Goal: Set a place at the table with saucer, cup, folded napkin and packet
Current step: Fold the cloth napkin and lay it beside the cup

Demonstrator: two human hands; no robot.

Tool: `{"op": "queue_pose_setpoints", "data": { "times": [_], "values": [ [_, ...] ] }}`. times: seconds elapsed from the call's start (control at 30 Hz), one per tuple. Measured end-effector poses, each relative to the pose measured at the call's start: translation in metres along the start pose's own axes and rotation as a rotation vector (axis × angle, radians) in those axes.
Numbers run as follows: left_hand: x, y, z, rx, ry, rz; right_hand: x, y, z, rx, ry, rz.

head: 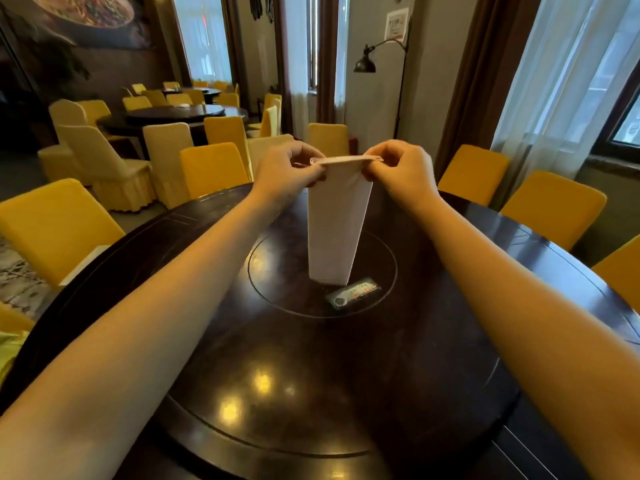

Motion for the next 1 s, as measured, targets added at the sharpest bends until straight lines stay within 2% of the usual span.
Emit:
{"op": "queue_pose_setpoints", "data": {
  "times": [0.1,0.2,0.37,0.5,0.7,0.83,0.9,1.0],
  "values": [
    [-0.001,-0.019,-0.059,-0.046,0.028,0.068,0.004,0.002,-0.049,0.150,-0.073,-0.067],
    [-0.018,-0.061,-0.150,0.004,-0.016,0.203,-0.003,0.025,-0.128,0.185,-0.229,-0.096],
    [-0.059,-0.131,-0.301,0.282,-0.373,0.365,-0.013,0.088,-0.288,-0.093,-0.597,-0.099],
    [-0.078,-0.145,-0.363,0.315,-0.570,0.504,-0.014,0.111,-0.370,-0.249,-0.734,-0.140],
    [-0.085,-0.148,-0.384,0.252,-0.706,0.619,-0.013,0.114,-0.413,-0.263,-0.796,-0.231],
    [-0.087,-0.160,-0.378,0.279,-0.896,0.544,-0.016,0.116,-0.423,-0.269,-0.789,-0.265],
    [-0.088,-0.169,-0.353,0.298,-0.858,0.487,-0.017,0.116,-0.429,-0.249,-0.765,-0.271],
    [-0.094,-0.191,-0.282,0.296,-0.625,0.475,-0.025,0.125,-0.441,-0.267,-0.786,-0.265]
  ]
}}
Point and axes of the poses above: each hand's wrist, its own z-axis towards the middle knuckle, its own x-axis out of the back of the hand, y = z × x, the point moved 5 cm from there along z, towards the middle knuckle, and after that the axes turned 6 degrees about y, right-handed, at the moved point
